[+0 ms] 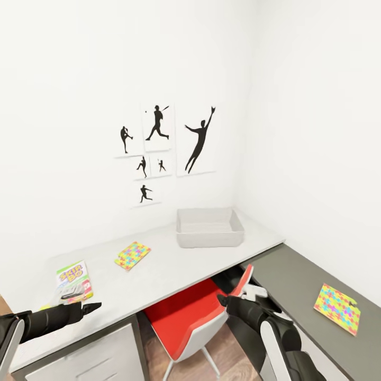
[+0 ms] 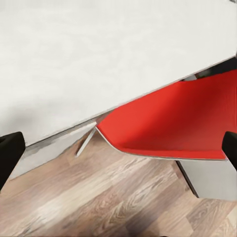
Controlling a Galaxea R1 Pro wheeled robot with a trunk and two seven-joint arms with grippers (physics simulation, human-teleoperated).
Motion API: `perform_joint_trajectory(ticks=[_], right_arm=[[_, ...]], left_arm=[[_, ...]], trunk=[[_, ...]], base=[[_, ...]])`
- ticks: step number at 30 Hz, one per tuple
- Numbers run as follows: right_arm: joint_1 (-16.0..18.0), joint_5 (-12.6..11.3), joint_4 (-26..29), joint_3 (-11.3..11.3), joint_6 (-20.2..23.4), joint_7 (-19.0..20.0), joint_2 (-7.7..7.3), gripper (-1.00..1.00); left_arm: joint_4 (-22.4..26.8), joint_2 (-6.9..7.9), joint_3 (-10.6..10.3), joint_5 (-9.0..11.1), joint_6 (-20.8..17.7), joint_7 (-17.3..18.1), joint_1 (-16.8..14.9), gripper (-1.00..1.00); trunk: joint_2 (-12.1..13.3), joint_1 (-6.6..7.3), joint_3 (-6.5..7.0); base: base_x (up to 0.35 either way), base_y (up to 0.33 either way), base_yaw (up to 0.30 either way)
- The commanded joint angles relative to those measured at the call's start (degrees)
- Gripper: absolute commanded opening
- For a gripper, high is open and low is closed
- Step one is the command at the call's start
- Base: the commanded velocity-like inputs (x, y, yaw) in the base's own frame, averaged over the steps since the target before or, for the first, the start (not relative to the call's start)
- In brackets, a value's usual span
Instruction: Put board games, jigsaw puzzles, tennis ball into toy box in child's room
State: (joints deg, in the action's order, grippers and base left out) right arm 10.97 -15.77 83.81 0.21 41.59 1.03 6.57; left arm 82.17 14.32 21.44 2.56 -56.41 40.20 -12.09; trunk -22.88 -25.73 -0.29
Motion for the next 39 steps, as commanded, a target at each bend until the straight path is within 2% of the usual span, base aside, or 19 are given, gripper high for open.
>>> perform_joint_trajectory(ticks=[1,9,17,22,25,30,39], right_arm=[[0.0,0.0,0.1,0.0,0.2,0.1,0.02,1.0],[0.0,0.0,0.2,0.0,0.2,0.1,0.02,1.0],[-0.1,0.0,0.7,-0.1,0.6,0.1,0.02,1.0],[0.0,-0.3,2.9,-0.5,1.0,0.2,0.0,1.0],[0.1,-2.7,5.6,-1.7,2.1,0.2,-0.05,1.0],[0.2,-6.7,6.8,-3.0,4.9,0.2,-0.1,1.0],[0.2,-8.5,7.2,-3.4,6.6,0.2,-0.22,1.0]], left_arm=[[0.0,0.02,0.1,0.3,-0.3,0.1,0.0,1.0],[0.0,0.05,0.0,0.3,0.4,0.3,0.0,1.0],[0.0,0.13,0.3,0.3,0.4,0.4,0.0,1.0],[0.0,0.17,0.4,0.4,0.3,0.6,0.0,1.0],[0.0,0.17,0.4,0.5,0.1,0.6,0.0,1.0],[0.1,0.11,0.4,0.7,-0.1,0.7,0.0,1.0],[0.1,-0.06,0.3,0.8,-1.2,0.7,-0.2,1.0]], trunk=[[0.0,-0.05,-0.03],[0.0,-0.05,-0.08],[0.0,-0.05,-0.38],[0.0,-0.05,-0.66],[0.0,-0.05,-0.84],[0.0,-0.05,-0.98],[0.0,-0.05,-1.02]], base=[[0.299,0.009,-0.035],[0.227,0.004,-0.015],[0.038,0.001,-0.074],[0.007,0.0,-0.107],[0.002,0.0,-0.039],[0.001,0.0,-0.013],[0.0,0.0,-0.002]])
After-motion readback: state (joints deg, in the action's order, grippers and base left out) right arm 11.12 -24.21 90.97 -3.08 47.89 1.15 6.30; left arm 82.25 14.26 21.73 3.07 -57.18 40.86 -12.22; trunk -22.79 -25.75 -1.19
